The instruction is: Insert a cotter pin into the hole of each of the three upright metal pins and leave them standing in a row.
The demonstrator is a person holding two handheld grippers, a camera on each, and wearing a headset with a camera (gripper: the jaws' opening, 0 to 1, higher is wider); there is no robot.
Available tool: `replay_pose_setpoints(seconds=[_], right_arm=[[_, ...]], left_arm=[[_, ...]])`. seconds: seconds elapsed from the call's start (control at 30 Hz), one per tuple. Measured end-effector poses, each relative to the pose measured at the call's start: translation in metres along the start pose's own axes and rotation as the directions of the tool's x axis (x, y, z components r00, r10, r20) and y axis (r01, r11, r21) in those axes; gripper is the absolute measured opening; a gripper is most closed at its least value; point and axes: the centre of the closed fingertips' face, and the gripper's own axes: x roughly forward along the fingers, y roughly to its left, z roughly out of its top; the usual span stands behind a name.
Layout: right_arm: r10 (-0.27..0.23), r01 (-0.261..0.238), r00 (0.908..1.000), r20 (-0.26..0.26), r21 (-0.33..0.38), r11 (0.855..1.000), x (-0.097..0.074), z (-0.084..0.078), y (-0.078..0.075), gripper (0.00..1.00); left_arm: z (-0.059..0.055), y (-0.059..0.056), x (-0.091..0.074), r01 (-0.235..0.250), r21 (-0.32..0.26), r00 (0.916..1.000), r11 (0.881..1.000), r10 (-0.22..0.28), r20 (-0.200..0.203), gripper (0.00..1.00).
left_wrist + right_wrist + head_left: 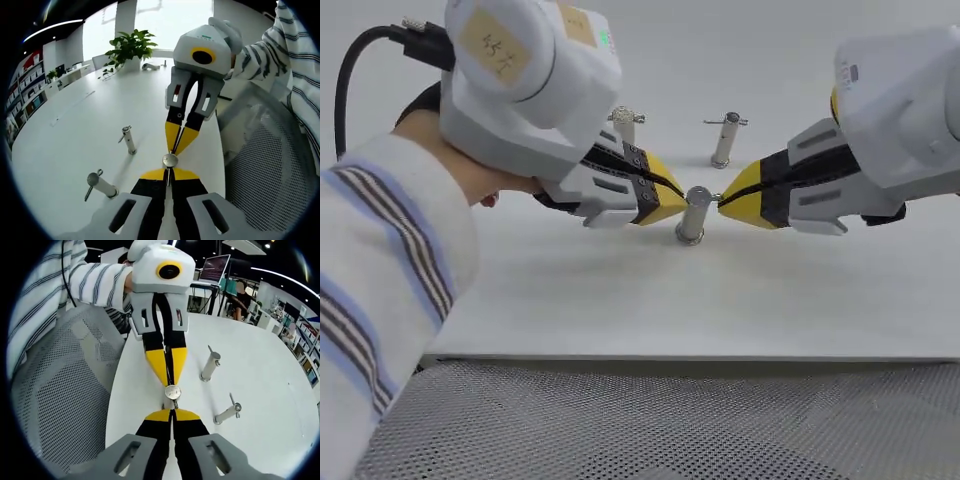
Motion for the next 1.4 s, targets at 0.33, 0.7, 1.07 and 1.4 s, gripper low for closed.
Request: replay_pose_setpoints(seconds=[0.33,0.7,1.07,1.4], right_arm=[[0.004,-0.005,0.9998,0.017,0.047,0.999,0.004,0.004,0.003,0.00],[-0.030,0.005,0.9929,0.115,0.216,0.976,0.019,0.000,-0.004,0.33],[-0.043,-0.045,0.9641,0.262,0.324,0.945,0.038,0.009,-0.006,0.30],[-0.060,-0.064,0.9454,0.320,0.363,0.929,0.046,0.016,-0.004,0.15]], left_arm=[[-0.002,0.006,-0.015,-0.046,0.027,0.9983,0.999,0.045,0.038,0.14],[-0.004,-0.006,-0.030,-0.062,-0.088,0.9883,0.994,0.073,0.134,0.55],[-0.008,-0.014,-0.042,-0.092,-0.208,0.9681,0.974,0.136,0.210,0.73],[-0.014,-0.012,-0.044,-0.124,-0.255,0.9646,0.959,0.177,0.196,0.75]])
